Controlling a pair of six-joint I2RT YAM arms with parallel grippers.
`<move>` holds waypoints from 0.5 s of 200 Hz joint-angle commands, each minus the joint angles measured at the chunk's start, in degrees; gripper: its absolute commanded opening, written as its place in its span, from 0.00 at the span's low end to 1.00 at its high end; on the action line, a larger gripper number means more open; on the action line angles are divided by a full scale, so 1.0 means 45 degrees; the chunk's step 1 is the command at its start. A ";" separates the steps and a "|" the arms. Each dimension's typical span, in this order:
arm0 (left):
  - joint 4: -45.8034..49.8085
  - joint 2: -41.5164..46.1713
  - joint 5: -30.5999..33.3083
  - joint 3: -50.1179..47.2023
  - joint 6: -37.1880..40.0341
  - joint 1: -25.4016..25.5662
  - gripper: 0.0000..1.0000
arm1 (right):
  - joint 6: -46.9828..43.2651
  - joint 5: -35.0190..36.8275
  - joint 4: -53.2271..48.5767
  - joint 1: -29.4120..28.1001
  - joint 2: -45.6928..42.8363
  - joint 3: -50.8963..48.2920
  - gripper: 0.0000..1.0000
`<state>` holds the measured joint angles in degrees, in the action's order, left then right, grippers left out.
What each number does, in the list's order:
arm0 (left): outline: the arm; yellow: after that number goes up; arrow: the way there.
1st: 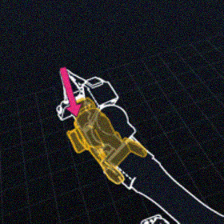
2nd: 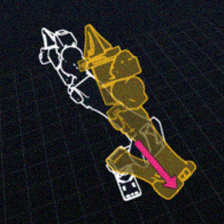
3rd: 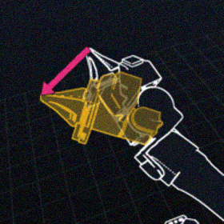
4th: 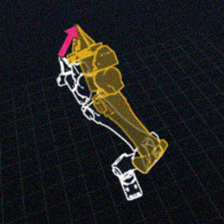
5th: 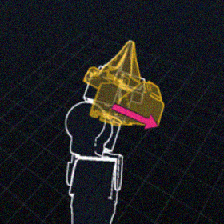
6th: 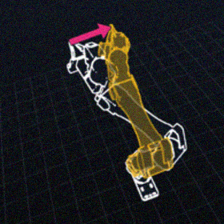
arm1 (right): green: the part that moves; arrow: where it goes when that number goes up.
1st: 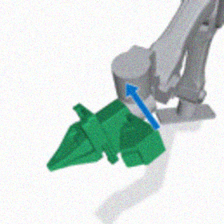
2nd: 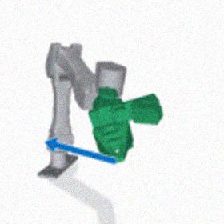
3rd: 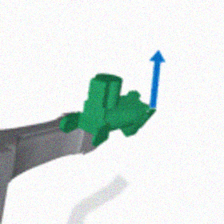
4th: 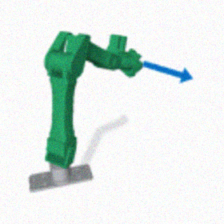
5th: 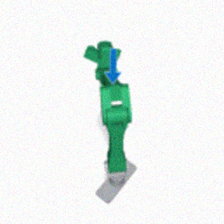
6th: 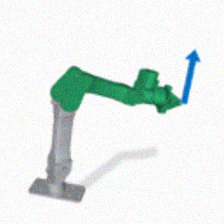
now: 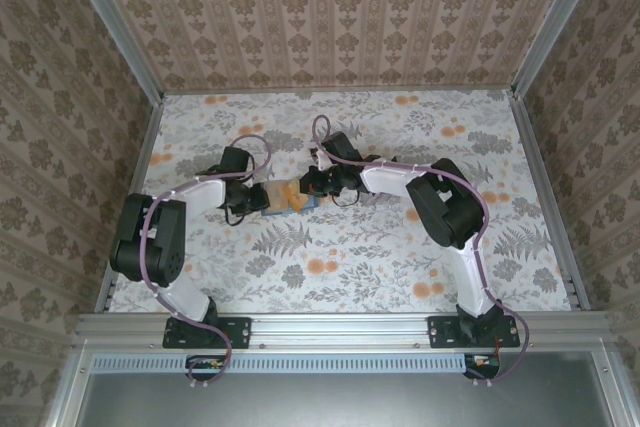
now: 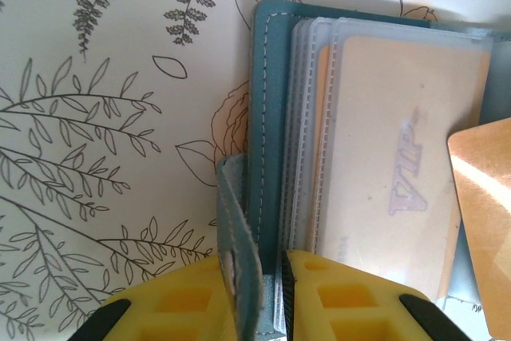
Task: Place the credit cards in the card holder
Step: Insert the credit card into the card slot.
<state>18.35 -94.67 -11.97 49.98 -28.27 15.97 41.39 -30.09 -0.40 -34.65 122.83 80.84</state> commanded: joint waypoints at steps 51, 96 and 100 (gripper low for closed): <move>-0.0003 -0.0202 -0.0290 -0.0351 -0.0085 -0.0040 0.21 | 0.0466 0.1063 -0.0221 0.0102 -0.0599 -0.0860 0.00; -0.0092 -0.0153 -0.0309 -0.0441 -0.0160 -0.0013 0.21 | 0.0705 0.1137 0.0001 0.0072 -0.0552 -0.0929 0.00; -0.0085 -0.0135 -0.0309 -0.0458 -0.0173 -0.0023 0.21 | 0.0682 0.1173 -0.0040 0.0082 -0.0550 -0.0945 0.00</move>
<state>17.23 -94.67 -12.43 49.56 -28.29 15.97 43.55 -27.62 0.93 -34.61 121.19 77.87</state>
